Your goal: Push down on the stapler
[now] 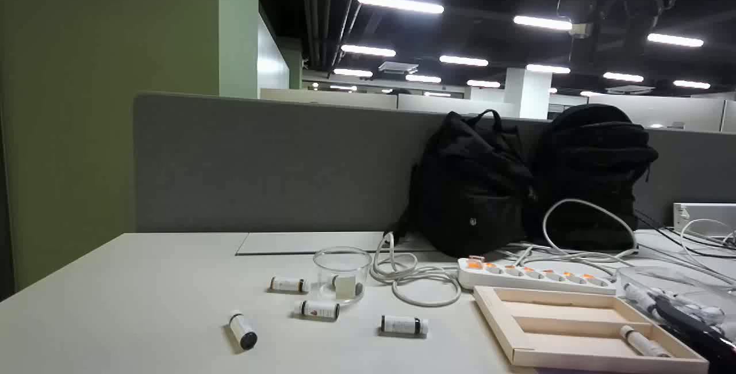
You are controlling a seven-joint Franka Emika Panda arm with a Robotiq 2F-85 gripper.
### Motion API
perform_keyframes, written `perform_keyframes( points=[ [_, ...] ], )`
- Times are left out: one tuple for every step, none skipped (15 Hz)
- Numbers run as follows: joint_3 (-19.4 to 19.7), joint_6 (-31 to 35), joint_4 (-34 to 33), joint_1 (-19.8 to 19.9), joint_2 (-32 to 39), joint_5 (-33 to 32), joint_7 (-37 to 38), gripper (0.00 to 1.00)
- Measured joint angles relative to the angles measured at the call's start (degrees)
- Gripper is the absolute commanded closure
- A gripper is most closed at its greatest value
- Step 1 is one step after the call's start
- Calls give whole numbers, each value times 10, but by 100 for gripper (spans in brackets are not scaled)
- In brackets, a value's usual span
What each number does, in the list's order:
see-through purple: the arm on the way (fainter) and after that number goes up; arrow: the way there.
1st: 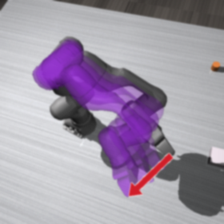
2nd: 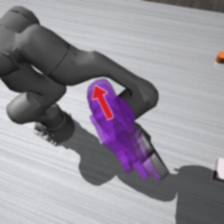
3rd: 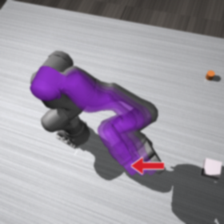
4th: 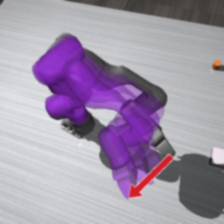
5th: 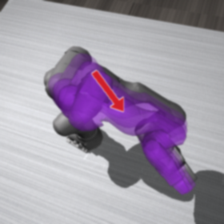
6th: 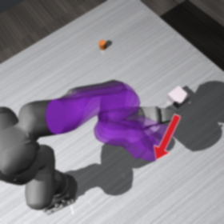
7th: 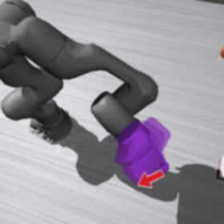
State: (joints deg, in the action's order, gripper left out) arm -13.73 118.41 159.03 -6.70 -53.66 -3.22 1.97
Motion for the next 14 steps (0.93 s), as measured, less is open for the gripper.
perform_keyframes(
  points=[
    [0, 0, 0, 0, 0, 0, 0, 0],
    [0, 0, 0, 0, 0, 0, 0, 0],
    [0, 0, 0, 0, 0, 0, 0, 0],
    [0, 0, 0, 0, 0, 0, 0, 0],
    [0, 0, 0, 0, 0, 0, 0, 0],
    [0, 0, 0, 0, 0, 0, 0, 0],
    [0, 0, 0, 0, 0, 0, 0, 0],
    [0, 0, 0, 0, 0, 0, 0, 0],
    [0, 0, 0, 0, 0, 0, 0, 0],
    [0, 0, 0, 0, 0, 0, 0, 0],
    [0, 0, 0, 0, 0, 0, 0, 0],
    [0, 0, 0, 0, 0, 0, 0, 0],
    [2, 3, 0, 1, 2, -4, 0, 0],
    [8, 12, 0, 5, 7, -10, -1, 0]
  ],
)
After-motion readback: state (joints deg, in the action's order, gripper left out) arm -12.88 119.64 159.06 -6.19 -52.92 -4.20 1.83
